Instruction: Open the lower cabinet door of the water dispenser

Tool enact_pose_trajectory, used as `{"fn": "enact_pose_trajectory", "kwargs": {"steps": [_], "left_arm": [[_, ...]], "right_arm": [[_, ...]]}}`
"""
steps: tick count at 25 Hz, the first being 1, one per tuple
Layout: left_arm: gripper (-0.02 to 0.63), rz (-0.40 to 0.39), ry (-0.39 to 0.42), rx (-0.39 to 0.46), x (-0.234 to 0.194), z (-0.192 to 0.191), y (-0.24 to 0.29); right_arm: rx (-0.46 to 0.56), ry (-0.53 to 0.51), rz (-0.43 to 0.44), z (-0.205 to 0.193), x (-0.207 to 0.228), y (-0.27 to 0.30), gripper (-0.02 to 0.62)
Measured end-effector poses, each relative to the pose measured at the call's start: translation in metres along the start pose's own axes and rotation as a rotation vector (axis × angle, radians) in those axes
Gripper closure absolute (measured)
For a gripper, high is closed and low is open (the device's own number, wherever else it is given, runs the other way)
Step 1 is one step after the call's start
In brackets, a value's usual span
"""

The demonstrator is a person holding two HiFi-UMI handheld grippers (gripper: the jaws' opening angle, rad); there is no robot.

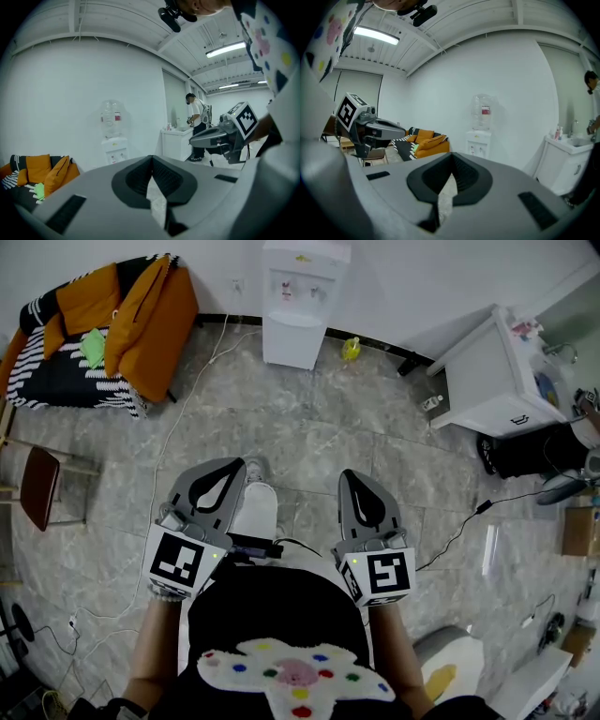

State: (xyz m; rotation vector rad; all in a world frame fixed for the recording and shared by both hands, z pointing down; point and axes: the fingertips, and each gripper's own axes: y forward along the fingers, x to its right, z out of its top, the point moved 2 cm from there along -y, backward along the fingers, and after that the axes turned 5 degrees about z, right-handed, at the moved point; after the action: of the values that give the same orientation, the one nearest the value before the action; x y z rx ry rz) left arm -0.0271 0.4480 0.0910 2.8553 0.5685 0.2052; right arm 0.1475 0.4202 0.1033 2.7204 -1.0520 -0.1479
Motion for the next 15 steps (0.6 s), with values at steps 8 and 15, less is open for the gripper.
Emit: {"fn": "enact_pose_trajectory", "kwargs": {"steps": [8,15], "left_arm": [[0.594,-0.055,0.012,0.03,-0.016,0.012,0.039],[0.594,-0.087,0.009,0.023,-0.04,0.016,0.081]], "right_arm": [[-0.044,0.033,-0.042,-0.002,0.017,0.023,0.592],[-0.085,0.059,-0.078,-0.004,0.046,0.06,0.592]]}}
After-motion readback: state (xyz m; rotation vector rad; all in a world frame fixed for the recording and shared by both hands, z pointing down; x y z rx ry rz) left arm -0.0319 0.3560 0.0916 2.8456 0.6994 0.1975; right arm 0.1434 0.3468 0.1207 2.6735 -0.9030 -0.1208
